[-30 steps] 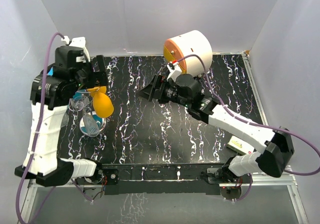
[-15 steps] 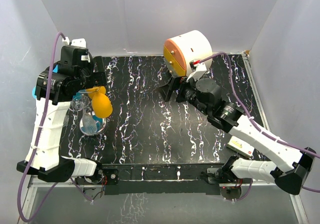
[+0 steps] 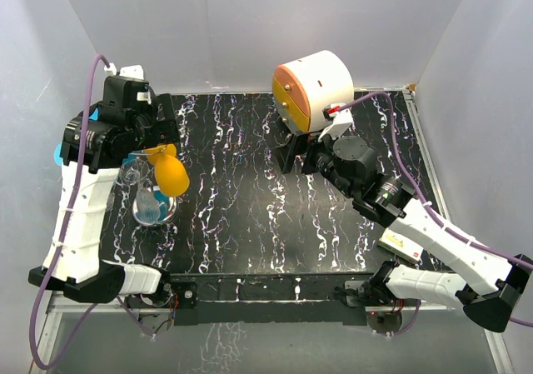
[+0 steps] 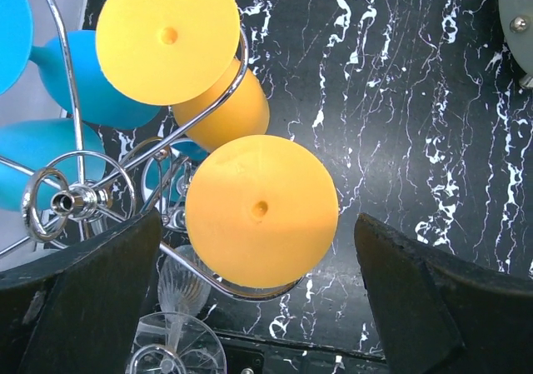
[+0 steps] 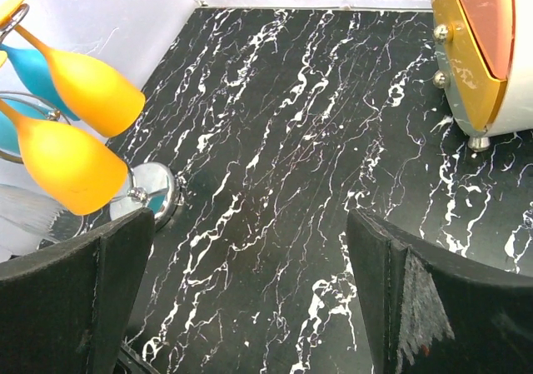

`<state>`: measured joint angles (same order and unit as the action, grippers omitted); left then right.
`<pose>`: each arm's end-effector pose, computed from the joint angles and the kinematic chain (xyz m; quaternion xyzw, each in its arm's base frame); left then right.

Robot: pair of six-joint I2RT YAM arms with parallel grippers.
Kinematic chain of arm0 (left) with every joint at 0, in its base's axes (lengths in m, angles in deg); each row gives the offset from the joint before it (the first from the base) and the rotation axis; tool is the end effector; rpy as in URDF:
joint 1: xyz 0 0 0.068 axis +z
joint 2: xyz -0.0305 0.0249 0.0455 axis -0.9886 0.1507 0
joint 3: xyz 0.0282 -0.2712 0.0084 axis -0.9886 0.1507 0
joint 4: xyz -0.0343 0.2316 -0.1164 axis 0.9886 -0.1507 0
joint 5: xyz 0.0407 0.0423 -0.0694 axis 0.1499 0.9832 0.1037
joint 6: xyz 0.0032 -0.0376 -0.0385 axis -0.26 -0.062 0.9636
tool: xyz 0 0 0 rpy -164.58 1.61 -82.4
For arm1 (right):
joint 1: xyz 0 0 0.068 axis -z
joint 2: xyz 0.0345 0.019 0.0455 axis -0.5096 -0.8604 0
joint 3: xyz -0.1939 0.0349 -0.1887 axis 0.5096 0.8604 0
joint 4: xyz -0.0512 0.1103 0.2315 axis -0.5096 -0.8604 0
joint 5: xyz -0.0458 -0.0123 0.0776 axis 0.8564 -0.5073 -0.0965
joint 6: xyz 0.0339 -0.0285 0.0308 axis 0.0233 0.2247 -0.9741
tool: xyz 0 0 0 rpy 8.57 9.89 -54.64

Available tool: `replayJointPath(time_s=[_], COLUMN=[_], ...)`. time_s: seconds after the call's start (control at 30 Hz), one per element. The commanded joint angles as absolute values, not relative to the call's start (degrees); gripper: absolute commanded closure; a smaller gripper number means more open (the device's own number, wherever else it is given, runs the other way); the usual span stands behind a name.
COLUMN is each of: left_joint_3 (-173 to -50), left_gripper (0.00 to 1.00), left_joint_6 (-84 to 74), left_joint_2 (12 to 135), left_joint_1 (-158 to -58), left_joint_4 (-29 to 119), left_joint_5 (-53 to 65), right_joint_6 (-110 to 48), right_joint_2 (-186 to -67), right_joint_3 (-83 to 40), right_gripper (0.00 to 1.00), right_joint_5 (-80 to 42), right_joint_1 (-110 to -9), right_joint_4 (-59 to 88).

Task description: Take the wine glass off the wine glass rack

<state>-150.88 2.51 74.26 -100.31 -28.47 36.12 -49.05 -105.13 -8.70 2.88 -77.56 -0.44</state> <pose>0.2013 -0.0552 0.4977 -0.0885 0.8743 0.0125 0.4771 0.1659 0.1643 0.3913 -0.0690 0.7741 0.2835 0.5619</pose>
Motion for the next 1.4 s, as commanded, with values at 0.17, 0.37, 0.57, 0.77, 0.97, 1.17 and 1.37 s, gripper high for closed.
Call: replayJointPath(time_s=[0.17, 0.37, 0.57, 0.77, 0.97, 1.17, 1.37], left_joint_3=[-149.32, -147.35, -147.14, -146.58, -147.04, -147.33, -147.44], left_gripper=[0.01, 0.01, 0.03, 0.13, 0.25, 0.32, 0.38], left_joint_6=[3.33, 3.15, 2.98, 3.15, 3.15, 3.15, 2.39], left_joint_2=[75.41, 75.62, 75.96, 75.78, 75.54, 74.93, 73.84], left_joint_1=[-100.58, -100.58, -100.59, -100.58, -100.58, -100.59, -100.58], left_joint_4=[-29.08, -27.84, -27.35, -27.5, -27.37, -27.23, -26.1], left_joint_5=[35.97, 36.18, 37.02, 37.03, 37.36, 38.08, 37.41], right_joint_6=[-47.39, -47.12, -46.91, -46.85, -46.84, -46.91, -46.93], right_joint_2=[-103.67, -103.35, -103.01, -103.01, -103.06, -102.99, -103.01], right_joint_3=[-8.9, -8.5, -8.36, -8.27, -8.27, -8.49, -8.71], right_gripper=[0.02, 0.02, 0.01, 0.02, 0.02, 0.02, 0.02], right_joint_5=[4.57, 5.11, 5.51, 5.33, 5.32, 5.46, 5.36], right_joint_1=[-77.66, -77.66, -77.71, -77.68, -77.66, -77.66, -77.66], right_joint_4=[2.13, 2.36, 2.63, 2.88, 3.07, 3.12, 3.08])
